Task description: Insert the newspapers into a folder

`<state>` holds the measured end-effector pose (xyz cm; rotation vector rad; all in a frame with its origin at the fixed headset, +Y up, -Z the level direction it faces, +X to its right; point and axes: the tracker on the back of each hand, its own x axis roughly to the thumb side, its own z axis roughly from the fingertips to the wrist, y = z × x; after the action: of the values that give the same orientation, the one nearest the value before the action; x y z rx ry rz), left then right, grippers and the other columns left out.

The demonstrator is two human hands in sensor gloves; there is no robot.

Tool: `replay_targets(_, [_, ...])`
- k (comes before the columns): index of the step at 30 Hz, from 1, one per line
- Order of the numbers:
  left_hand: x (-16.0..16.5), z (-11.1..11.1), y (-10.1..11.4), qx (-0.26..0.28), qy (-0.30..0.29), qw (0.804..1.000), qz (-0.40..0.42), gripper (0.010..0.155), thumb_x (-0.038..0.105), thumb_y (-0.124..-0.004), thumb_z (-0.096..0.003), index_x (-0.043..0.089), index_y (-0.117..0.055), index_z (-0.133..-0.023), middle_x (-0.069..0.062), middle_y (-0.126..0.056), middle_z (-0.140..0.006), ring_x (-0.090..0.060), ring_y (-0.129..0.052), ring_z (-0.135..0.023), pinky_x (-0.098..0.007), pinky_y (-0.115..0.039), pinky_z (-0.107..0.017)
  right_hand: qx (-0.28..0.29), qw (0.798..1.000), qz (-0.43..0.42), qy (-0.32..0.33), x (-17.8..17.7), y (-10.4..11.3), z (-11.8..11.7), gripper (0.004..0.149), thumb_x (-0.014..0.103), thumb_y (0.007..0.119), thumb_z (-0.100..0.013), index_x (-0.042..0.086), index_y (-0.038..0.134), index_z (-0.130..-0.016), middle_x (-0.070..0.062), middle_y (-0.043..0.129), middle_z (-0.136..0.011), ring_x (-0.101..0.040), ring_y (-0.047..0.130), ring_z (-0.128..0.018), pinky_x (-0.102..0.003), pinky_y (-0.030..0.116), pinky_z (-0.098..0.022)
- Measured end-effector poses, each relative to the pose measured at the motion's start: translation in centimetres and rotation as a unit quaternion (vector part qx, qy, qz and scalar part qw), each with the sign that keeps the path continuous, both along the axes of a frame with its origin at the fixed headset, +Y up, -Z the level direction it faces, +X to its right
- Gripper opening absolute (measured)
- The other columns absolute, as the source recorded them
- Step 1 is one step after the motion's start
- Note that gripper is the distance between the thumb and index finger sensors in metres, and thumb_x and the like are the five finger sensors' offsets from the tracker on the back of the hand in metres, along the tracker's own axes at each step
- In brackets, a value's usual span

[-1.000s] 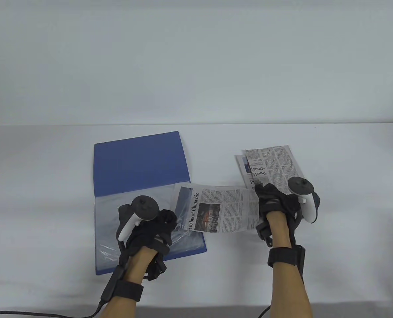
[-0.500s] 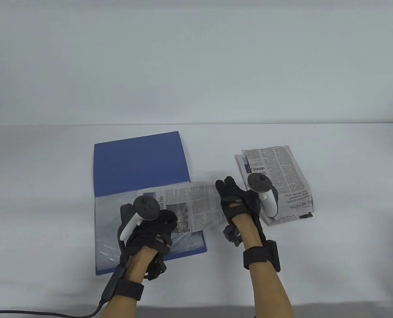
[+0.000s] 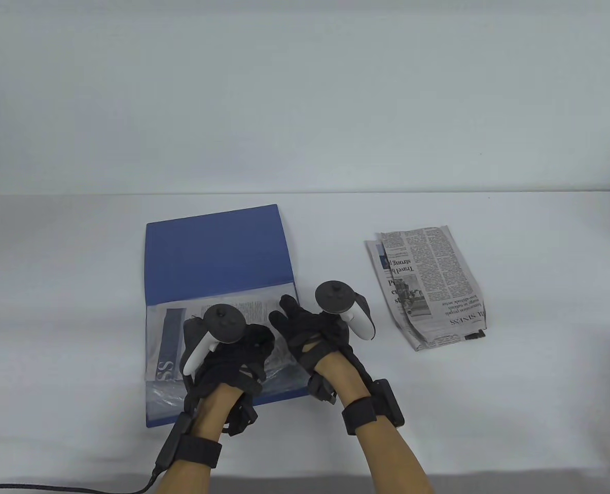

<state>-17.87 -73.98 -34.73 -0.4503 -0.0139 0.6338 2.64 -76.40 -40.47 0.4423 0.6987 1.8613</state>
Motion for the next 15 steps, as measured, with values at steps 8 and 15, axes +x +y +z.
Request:
replay_targets(8, [-0.9,0.3,0.6,0.027,0.060,0.998,0.013,0.041,0.044,-0.068,-0.0630,0.035,-0.063,-0.103,0.000,-0.056,-0.122,-0.035,-0.048,-0.118,-0.061,-0.042,-0.088,-0.020,0.986,0.155,0.064,3.7,1.0,0.6,0.076,0.053,0.069,-0.058,-0.001,0.048,-0.107,-0.031,0.019,-0.106,-0.063,0.032,-0.093,-0.078,0.020,-0.059])
replay_targets(15, [-1.5,0.4,0.6,0.034,0.088,0.994,0.049,0.042,0.043,-0.068,-0.0632,0.034,-0.063,-0.103,0.000,-0.057,-0.121,-0.035,-0.051,-0.117,-0.060,-0.044,-0.088,0.039,0.964,0.220,0.143,1.3,1.3,1.0,0.067,0.039,0.082,-0.059,0.008,0.050,-0.108,-0.029,0.006,-0.105,-0.061,0.012,-0.095,-0.080,0.010,-0.055])
